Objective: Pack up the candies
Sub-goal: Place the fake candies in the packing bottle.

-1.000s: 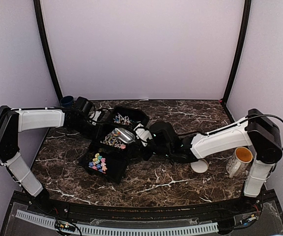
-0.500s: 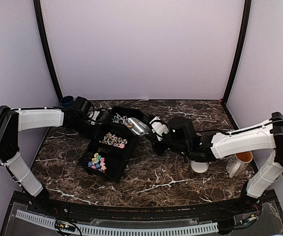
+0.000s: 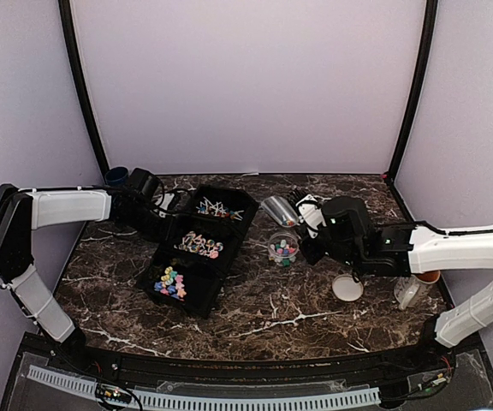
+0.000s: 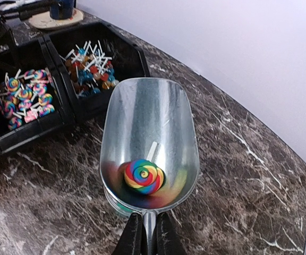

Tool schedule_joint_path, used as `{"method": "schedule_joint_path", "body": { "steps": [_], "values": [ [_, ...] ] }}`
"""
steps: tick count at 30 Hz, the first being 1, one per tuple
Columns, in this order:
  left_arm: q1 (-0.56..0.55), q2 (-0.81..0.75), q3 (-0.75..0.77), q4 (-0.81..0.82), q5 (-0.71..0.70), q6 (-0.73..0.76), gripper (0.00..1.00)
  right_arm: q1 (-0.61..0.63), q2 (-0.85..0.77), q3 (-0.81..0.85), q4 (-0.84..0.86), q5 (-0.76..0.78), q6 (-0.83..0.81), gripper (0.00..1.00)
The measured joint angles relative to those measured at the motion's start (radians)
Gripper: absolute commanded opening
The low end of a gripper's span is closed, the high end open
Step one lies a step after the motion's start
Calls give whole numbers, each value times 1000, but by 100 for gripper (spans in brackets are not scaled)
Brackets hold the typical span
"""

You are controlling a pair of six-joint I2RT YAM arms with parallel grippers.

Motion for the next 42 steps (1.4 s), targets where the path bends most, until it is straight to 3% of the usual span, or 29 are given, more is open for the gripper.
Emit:
{"method": "schedule_joint_path", "body": {
  "steps": [16,42],
  "values": [
    [0,0,0,0,3,-1,0,-1,12,150,-533,74,125,0],
    [0,0,0,0,11,-7,0,2,233,463,-933,-18,134,0]
  ]
}}
